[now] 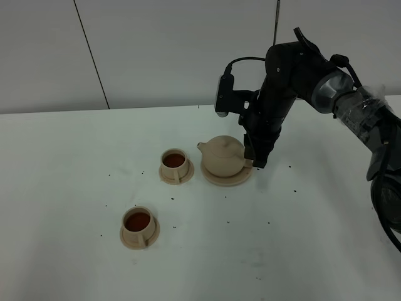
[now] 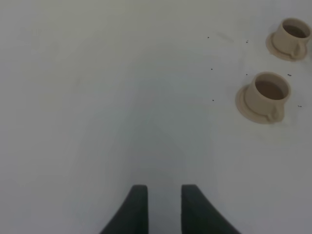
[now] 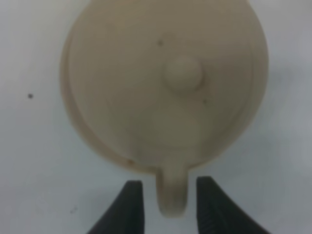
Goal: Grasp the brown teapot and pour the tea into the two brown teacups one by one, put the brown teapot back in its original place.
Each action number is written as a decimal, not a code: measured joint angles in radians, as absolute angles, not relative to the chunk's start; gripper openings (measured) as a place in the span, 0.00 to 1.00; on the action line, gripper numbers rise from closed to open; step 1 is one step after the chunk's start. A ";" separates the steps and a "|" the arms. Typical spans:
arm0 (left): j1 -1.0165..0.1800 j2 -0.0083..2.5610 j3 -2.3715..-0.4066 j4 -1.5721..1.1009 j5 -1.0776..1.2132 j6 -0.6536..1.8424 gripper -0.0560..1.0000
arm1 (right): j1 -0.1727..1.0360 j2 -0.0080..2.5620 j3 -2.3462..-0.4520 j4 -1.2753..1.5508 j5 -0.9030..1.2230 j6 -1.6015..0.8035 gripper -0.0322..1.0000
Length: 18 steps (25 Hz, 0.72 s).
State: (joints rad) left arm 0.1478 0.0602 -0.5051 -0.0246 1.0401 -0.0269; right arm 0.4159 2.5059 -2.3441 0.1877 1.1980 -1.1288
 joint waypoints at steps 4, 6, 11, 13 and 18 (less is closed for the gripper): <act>0.148 0.060 -0.505 -0.025 1.040 -0.027 0.28 | 0.416 2.505 -2.344 0.201 1.191 -1.125 0.32; 0.148 0.060 -0.505 -0.025 1.040 -0.027 0.28 | 0.416 2.493 -2.344 0.205 1.181 -1.125 0.34; 0.148 0.060 -0.505 -0.025 1.040 -0.027 0.28 | 0.415 2.423 -2.344 0.205 1.149 -1.086 0.39; 0.148 0.060 -0.505 -0.025 1.040 -0.027 0.28 | 0.413 2.385 -2.344 0.214 1.153 -1.055 0.40; 0.148 0.060 -0.505 -0.025 1.040 -0.027 0.28 | 0.390 2.303 -2.344 0.284 1.210 -0.969 0.40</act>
State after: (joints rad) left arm 0.1478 0.0602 -0.5051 -0.0246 1.0401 -0.0269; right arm 0.3904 2.3028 -2.3441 0.2839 1.2102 -0.9690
